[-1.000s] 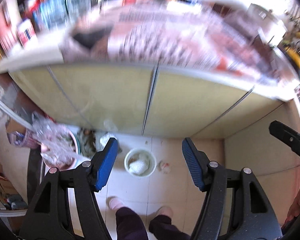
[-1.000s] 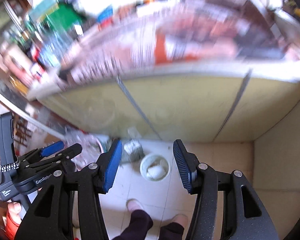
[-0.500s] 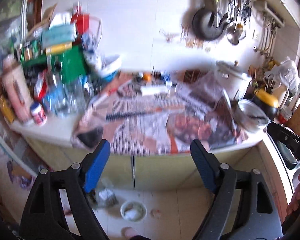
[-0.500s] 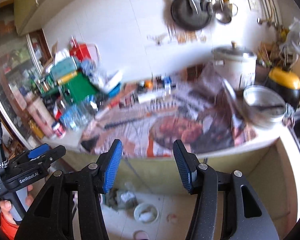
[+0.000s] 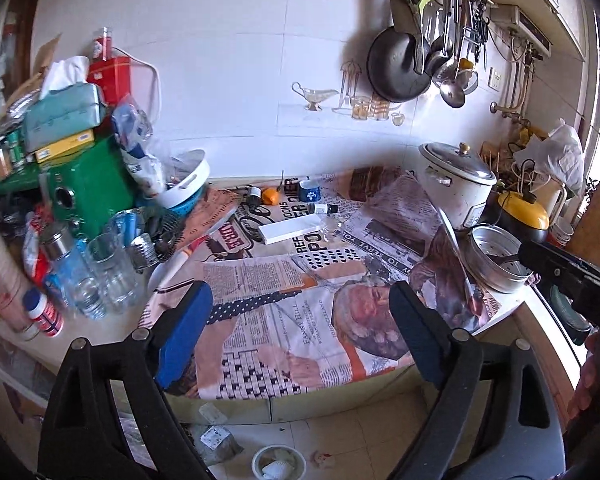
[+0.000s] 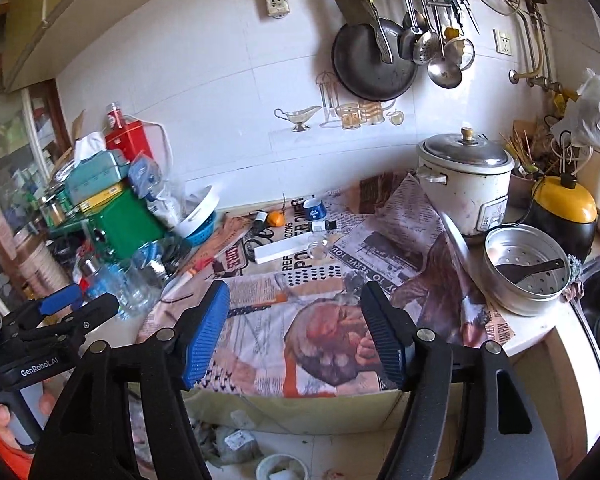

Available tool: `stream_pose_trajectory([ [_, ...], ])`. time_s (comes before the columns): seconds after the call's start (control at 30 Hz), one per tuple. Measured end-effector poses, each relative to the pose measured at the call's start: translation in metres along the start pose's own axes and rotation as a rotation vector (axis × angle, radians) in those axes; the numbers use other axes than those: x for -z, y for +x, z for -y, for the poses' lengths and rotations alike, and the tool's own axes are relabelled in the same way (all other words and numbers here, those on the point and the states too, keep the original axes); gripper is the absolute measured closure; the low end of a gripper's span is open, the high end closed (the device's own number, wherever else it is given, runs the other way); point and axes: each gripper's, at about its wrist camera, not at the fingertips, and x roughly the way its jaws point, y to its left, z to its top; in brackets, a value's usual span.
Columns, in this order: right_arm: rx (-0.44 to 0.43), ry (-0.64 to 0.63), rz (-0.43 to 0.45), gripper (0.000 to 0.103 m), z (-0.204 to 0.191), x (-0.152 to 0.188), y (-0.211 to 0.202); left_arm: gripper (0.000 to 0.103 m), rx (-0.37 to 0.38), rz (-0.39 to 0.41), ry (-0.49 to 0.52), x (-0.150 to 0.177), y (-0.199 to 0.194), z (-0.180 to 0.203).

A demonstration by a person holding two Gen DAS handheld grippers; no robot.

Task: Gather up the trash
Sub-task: 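Grasp the white rectangular block with the left tool while the right tool grasps the clear plastic cup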

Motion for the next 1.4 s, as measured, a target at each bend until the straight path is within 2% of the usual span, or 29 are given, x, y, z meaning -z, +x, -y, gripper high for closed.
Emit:
stream_pose_trajectory([
  [0.07, 0.015, 0.008, -0.012, 0.034, 0.000, -0.002, 0.013, 0.013, 0.012, -0.021, -0.007, -0.006, 0.018, -0.007],
  [0.23, 0.041, 0.012, -0.068, 0.034, 0.006, -0.012, 0.055, 0.013, 0.013, -0.081, 0.012, -0.019, 0.071, -0.014],
  [0.37, 0.035, 0.019, -0.101, 0.030, 0.017, -0.023, 0.098, 0.013, -0.024, -0.126, 0.024, -0.030, 0.125, -0.014],
  [0.57, -0.052, -0.001, -0.217, 0.029, 0.036, -0.043, 0.195, 0.013, -0.090, -0.181, -0.046, -0.043, 0.195, -0.022],
  [0.73, -0.099, -0.023, -0.328, 0.030, 0.051, -0.054, 0.281, 0.013, -0.156, -0.263, -0.095, -0.055, 0.272, -0.036],
  [0.9, -0.134, -0.006, -0.435, 0.030, 0.062, -0.049, 0.369, 0.013, -0.210, -0.319, -0.121, -0.062, 0.339, -0.053],
  [1.0, -0.140, 0.027, -0.478, 0.030, 0.065, -0.043, 0.403, 0.013, -0.232, -0.339, -0.135, -0.068, 0.375, -0.064],
  [1.17, -0.148, 0.032, -0.514, 0.031, 0.065, -0.030, 0.426, 0.013, -0.291, -0.377, -0.137, -0.075, 0.439, -0.077],
  [1.2, -0.146, 0.018, -0.516, 0.034, 0.065, -0.027, 0.426, 0.013, -0.304, -0.388, -0.133, -0.075, 0.449, -0.079],
  [1.23, -0.147, 0.005, -0.519, 0.043, 0.065, -0.025, 0.423, 0.013, -0.313, -0.397, -0.131, -0.075, 0.458, -0.081],
  [1.33, -0.151, -0.005, -0.501, 0.044, 0.074, -0.025, 0.414, 0.013, -0.326, -0.427, -0.160, -0.074, 0.483, -0.092],
  [1.4, -0.149, -0.011, -0.488, 0.044, 0.081, -0.027, 0.405, 0.013, -0.319, -0.424, -0.189, -0.075, 0.485, -0.098],
])
